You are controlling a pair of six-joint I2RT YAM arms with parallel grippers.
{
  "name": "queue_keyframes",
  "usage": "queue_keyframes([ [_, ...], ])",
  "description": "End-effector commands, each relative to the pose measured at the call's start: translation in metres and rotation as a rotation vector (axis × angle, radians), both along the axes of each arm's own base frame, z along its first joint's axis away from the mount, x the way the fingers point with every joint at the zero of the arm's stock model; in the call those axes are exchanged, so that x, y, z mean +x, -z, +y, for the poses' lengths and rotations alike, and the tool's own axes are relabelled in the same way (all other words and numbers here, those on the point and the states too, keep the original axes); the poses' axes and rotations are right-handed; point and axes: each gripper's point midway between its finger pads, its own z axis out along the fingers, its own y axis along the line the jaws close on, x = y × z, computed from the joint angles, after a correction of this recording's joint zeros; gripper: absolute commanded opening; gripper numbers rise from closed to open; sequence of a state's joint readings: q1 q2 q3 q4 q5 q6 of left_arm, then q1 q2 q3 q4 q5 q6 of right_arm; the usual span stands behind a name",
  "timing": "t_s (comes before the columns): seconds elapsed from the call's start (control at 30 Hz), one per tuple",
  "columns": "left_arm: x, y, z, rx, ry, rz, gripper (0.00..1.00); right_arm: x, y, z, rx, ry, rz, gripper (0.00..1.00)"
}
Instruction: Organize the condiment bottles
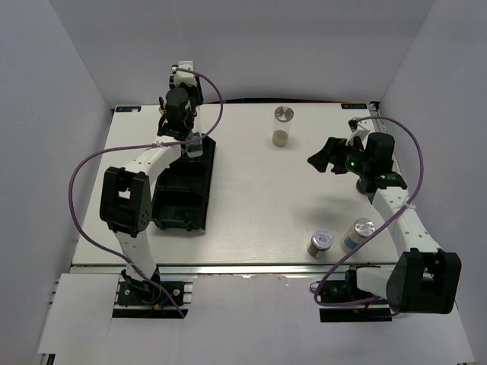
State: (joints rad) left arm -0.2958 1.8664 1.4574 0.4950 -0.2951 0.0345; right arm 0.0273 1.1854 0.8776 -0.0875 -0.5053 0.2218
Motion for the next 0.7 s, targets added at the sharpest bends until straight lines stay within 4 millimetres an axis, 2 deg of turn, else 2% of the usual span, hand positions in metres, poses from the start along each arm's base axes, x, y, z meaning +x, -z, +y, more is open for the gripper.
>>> queue_keyframes([
  [0.0,0.003,-0.020,-0.010,-0.016,0.055,-0.021,0.00,0.009,-0.017,-0.002,-0.021,0.005,-0.053,0.89],
  [0.2,0.003,-0.033,-0.011,-0.014,0.065,-0.045,0.00,0.012,-0.015,-0.004,-0.026,0.014,-0.047,0.89],
  [0.43,-0.002,-0.020,-0.011,-0.004,0.080,-0.016,0.00,0.012,-0.014,-0.003,-0.023,0.008,-0.043,0.89],
  [0.47,-0.003,-0.010,-0.010,-0.001,0.080,0.002,0.00,0.012,-0.013,-0.002,-0.022,0.005,-0.041,0.89],
  [0.57,-0.008,-0.002,-0.006,-0.009,0.065,0.025,0.00,0.012,-0.015,-0.001,-0.025,-0.009,-0.049,0.89],
  [0.67,-0.014,0.002,-0.001,-0.037,0.042,0.036,0.21,0.012,-0.016,-0.001,-0.045,-0.011,-0.056,0.90],
])
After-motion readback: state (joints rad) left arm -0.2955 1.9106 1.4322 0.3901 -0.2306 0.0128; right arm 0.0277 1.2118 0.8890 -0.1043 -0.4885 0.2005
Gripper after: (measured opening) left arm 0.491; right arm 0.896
